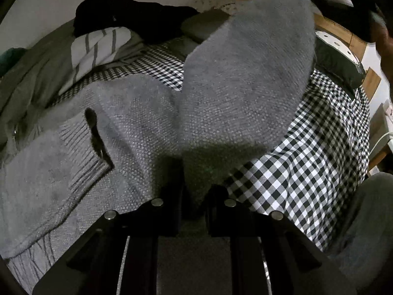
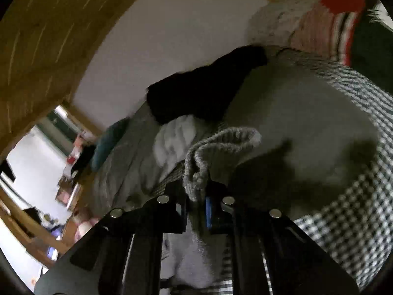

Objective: Fold large clothes

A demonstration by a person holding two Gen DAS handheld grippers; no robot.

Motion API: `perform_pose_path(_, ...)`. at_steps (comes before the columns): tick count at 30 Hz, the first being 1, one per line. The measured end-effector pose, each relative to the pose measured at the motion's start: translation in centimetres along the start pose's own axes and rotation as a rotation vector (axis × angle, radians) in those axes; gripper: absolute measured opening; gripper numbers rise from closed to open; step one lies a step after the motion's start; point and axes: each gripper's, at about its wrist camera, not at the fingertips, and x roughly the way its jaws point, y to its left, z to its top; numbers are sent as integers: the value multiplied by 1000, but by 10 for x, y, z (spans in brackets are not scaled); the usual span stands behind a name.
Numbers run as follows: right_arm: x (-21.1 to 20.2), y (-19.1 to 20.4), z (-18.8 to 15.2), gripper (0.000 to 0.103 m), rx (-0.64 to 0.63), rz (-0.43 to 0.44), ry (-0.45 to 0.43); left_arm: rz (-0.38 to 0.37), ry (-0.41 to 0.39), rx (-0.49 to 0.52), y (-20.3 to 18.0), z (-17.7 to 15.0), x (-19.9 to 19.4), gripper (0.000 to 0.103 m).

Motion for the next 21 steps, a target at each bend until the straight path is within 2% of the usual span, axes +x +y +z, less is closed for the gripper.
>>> perform_pose_path(2, 8, 25, 3, 10, -65, 5, 27, -5, -6, -16, 1, -2, 0, 16)
perform_pose_path(5, 18, 83, 4, 10, -171, 79, 72, -17, -30, -42, 6, -4, -3, 21)
perform_pose_path(8, 32, 156, -2, 10, -292, 141, 129, -35, -63, -43, 7, -6, -8, 42)
perform_pose_path(10, 47, 203, -6, 10, -363, 166, 171, -41, -88, -51, 9, -9, -15, 65)
perform_pose_path(13, 73, 258, -20, 10, -452, 182, 243, -36, -131, -105, 27, -15, -33, 79)
perform_pose_path(16, 103, 300, -41, 10, -522, 192, 313, -25, -158, -223, 70, -28, -64, 85)
perform_pose_path(18, 124, 320, -63, 10, -560, 202, 358, -28, -169, -313, 103, -40, -85, 85)
perform_pose_path(21, 144, 328, -91, 10, -577, 234, 403, -27, -223, -568, 187, -78, -133, 85)
